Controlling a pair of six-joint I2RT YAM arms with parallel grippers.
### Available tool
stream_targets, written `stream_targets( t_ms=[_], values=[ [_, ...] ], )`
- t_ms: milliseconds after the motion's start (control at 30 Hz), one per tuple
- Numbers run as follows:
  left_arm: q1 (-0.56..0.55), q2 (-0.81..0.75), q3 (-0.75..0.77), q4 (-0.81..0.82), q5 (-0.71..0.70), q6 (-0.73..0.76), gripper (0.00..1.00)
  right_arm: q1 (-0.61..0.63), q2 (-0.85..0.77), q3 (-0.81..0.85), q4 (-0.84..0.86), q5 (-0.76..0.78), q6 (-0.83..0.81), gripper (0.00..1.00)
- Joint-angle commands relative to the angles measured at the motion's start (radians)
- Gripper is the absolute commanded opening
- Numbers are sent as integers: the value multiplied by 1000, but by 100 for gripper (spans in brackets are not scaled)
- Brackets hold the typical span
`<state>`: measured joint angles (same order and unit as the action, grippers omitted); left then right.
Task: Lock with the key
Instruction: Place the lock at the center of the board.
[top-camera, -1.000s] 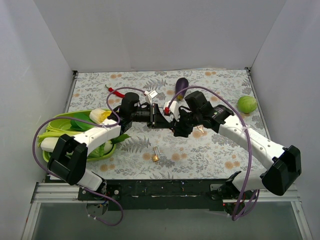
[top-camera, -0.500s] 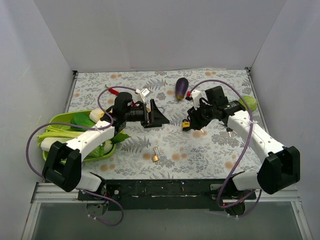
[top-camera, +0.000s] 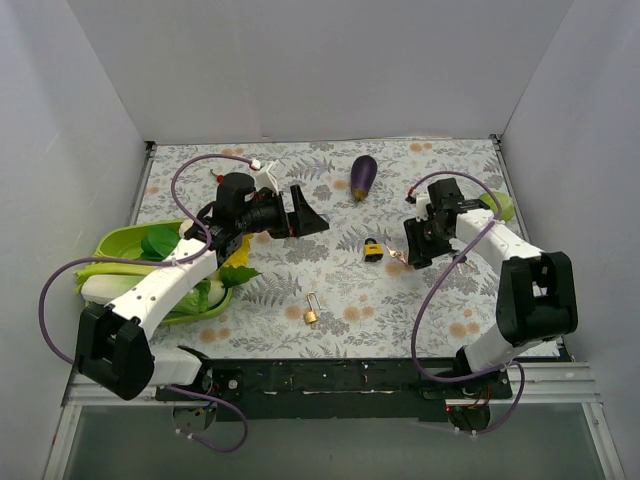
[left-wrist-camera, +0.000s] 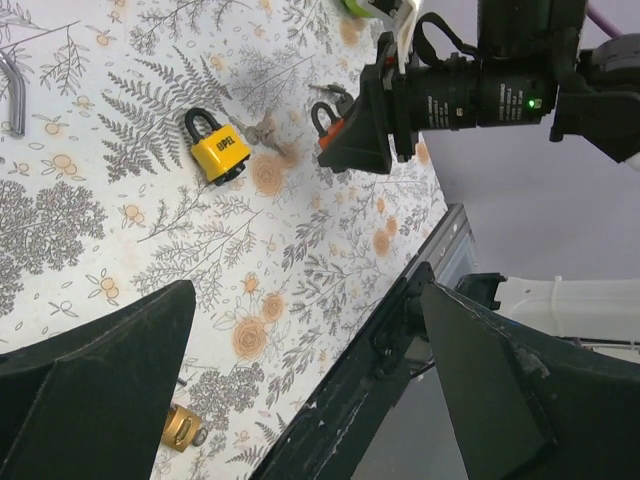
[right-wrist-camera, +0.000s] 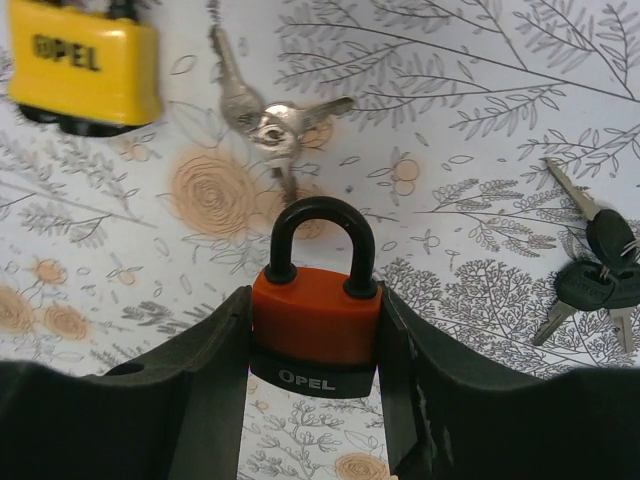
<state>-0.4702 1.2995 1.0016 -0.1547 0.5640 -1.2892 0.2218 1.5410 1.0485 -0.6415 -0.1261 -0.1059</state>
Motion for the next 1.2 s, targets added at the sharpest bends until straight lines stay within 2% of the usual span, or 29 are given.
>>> stream_targets(
  t_ms=[0,133,533,667,733,833,900,933,967,1033,1067,1167],
  values=[
    [4,4,54,-66,-30,31,98,-48,66,15,36,59,67,4],
    [2,32,66,-86,-23,22,98,-79,100,12,63,68,71,5],
    [4,35,66,-92,16,60,98,-108,168,22,98,36,72,17],
    [2,34,80,-95,5,77,98,-110,182,27,97,36,77,30],
    [4,35,83,-108,-1,100,98,-111,183,28,95,33,81,33],
    [4,38,94,-120,-16,125,98,-113,188,34,85,22,84,48],
    [2,43,104,-131,-26,146,98,-111,186,39,77,13,84,52],
    [2,47,111,-149,-32,157,98,-113,183,42,71,10,84,57],
    [4,50,114,-158,-50,168,98,-111,180,47,65,8,84,67],
    [2,58,132,-190,-67,192,98,-111,174,51,59,6,84,70],
    [2,66,138,-198,-79,200,98,-111,166,56,56,6,84,77],
    [4,75,160,-220,-84,240,98,-113,157,73,36,-3,80,81]
  ],
)
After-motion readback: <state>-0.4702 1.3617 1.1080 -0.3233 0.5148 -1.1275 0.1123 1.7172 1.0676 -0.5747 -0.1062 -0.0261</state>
